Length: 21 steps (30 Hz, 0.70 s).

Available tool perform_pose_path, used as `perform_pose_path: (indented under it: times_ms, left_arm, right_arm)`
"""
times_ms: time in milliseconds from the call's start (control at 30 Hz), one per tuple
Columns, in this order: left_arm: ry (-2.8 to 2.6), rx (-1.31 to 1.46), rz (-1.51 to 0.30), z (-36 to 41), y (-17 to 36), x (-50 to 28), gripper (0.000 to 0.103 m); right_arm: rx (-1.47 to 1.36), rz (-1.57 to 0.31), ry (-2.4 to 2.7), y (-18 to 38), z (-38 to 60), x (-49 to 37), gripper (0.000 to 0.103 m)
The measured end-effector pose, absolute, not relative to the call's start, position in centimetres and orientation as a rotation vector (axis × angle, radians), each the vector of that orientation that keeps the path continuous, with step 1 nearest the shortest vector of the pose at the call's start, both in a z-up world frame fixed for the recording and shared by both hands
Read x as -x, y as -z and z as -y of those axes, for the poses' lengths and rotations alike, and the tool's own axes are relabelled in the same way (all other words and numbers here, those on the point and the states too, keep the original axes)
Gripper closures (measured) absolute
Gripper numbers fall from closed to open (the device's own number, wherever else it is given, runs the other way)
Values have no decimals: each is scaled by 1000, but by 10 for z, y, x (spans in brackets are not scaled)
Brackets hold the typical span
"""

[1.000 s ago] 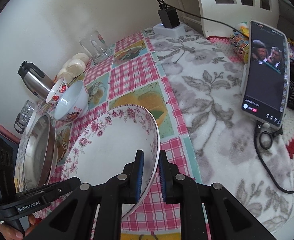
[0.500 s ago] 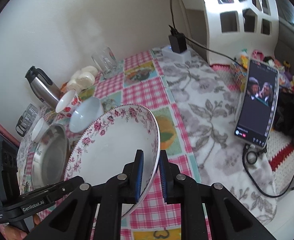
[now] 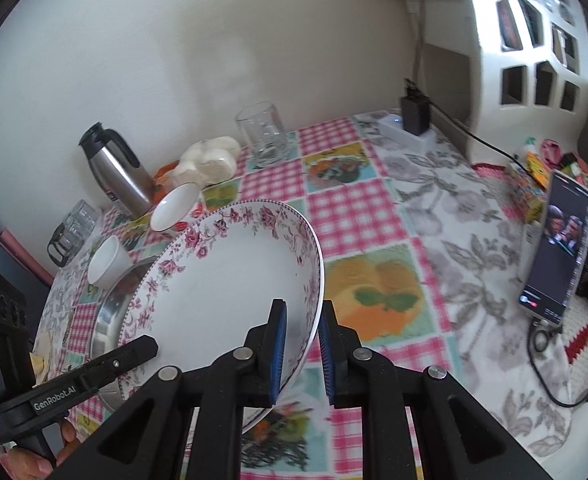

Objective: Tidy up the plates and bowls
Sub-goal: 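Lift the rose-rimmed plate with both grippers and carry it toward the basin, then lower the rose-rimmed plate into the steel basin with both grippers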

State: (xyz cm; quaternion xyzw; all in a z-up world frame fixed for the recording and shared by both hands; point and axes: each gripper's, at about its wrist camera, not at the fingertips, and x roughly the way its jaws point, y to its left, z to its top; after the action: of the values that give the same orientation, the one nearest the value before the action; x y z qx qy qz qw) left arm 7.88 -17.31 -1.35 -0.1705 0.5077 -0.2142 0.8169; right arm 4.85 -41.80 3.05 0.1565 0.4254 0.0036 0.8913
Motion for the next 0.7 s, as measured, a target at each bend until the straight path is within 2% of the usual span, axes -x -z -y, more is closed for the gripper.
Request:
perform_pose_path:
  times_ms: [433,700]
  left_arm:
    - [327,513,-1085,78,16,-102,83]
    - [215,575,-1098,28,26,-111,83]
  right_arm:
    - [-306,-865,-106,-39,328,-86,84]
    - [-313,-870,-145,-21,272,-100,84]
